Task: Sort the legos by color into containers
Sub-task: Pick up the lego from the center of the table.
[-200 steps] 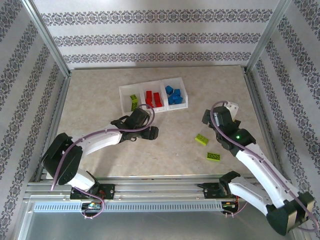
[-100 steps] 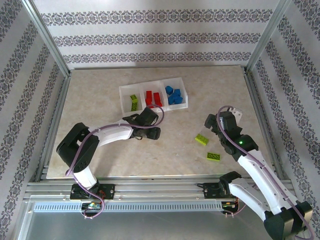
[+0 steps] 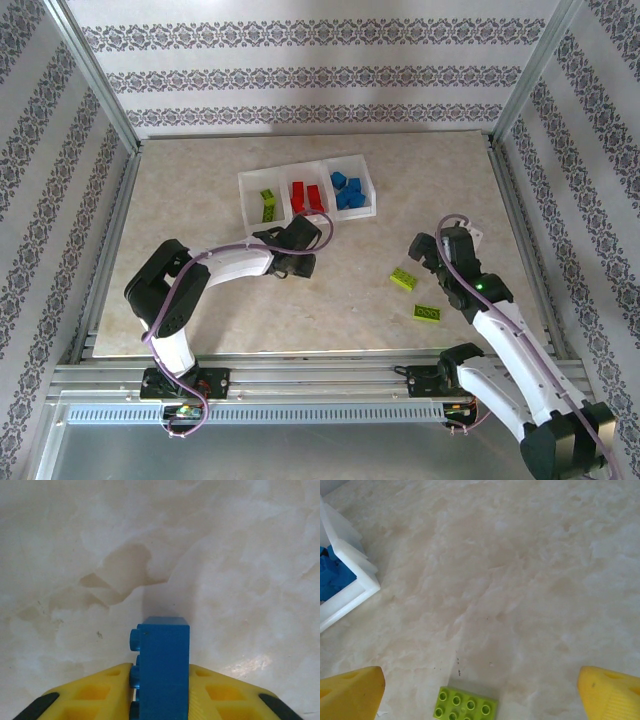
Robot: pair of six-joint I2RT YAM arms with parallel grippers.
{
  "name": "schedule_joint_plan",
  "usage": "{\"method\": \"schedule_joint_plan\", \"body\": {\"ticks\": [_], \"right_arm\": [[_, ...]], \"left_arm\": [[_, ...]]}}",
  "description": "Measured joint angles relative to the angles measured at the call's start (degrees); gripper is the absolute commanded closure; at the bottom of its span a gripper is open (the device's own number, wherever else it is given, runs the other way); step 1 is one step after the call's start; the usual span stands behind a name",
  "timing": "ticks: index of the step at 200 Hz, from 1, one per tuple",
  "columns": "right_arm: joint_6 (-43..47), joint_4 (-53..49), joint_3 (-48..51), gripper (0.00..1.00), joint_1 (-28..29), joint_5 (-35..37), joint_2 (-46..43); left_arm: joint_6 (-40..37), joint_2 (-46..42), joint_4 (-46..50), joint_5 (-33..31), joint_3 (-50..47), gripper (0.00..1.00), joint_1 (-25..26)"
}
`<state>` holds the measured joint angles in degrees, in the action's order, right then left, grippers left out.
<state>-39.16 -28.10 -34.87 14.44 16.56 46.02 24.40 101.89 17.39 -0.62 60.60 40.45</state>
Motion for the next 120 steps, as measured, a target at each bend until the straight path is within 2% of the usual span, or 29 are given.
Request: {"method": "schedule_joint_plan", "body": {"ticks": [32, 73, 120], "right_arm": [[-1.33, 1.66, 1.7, 0.02, -2.67, -2.6, -0.9], [-2.95, 1.88, 3.04, 0.02, -3.26, -2.73, -1.68], [-4.24, 1.77, 4.0, 0.02, -4.22, -2.71, -2.49]], "left_arm": [[0.02, 0.0, 0.0, -0.02, 1.73, 0.74, 0.0], [-0.02, -0.02, 0.26, -0.04, 6.49, 0.74, 0.0], [-2.34, 4.26, 2.86, -1.62, 23.52, 0.74, -0.04]]}}
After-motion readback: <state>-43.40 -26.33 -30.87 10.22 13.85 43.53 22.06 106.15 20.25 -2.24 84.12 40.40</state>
